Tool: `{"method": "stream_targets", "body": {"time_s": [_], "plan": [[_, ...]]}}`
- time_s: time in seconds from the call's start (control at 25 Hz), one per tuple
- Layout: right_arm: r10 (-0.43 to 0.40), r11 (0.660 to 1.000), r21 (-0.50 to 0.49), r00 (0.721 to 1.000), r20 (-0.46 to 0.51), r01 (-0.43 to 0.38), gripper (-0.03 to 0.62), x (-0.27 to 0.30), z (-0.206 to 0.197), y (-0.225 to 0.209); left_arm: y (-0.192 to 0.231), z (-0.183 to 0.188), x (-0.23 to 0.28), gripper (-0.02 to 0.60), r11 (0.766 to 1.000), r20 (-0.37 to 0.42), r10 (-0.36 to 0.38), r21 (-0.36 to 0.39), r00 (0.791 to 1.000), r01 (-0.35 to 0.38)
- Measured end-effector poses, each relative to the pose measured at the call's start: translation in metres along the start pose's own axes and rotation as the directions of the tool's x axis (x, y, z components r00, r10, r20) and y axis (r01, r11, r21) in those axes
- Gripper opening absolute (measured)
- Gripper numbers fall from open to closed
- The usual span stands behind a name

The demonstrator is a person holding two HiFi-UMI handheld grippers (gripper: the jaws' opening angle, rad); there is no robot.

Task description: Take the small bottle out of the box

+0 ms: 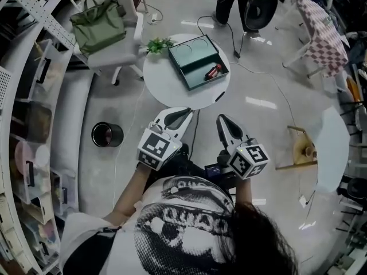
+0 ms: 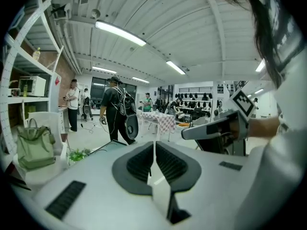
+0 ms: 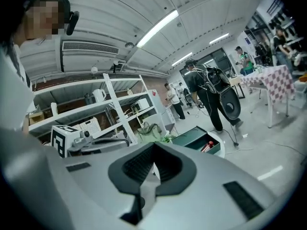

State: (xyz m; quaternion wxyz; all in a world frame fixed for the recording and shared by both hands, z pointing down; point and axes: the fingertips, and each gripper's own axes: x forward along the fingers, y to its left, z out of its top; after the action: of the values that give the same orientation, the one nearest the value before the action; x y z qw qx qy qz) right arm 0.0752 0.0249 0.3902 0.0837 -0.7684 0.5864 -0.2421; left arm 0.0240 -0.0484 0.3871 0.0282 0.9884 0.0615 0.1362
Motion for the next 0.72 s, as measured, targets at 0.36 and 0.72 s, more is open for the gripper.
{"method": "stream_targets", "body": {"time_s": [0.36,0.72], "plan": [[-0.025,0.999,0.031,0.999,-0.039,0.026,-0.008,0.027,0.001,-0.007,0.021,0.001,0.008,0.021,0.999,0.037,-0.009,-0.051,0.999,0.011],[-0.027,0.998,0.057,0.996,-0.084,0.032,-0.008,0.031,-0.009,-0.015,0.019,-0.015,0.002,0.021,0.995,0.029,0.011,-0.096,1.0,-0.008]]}}
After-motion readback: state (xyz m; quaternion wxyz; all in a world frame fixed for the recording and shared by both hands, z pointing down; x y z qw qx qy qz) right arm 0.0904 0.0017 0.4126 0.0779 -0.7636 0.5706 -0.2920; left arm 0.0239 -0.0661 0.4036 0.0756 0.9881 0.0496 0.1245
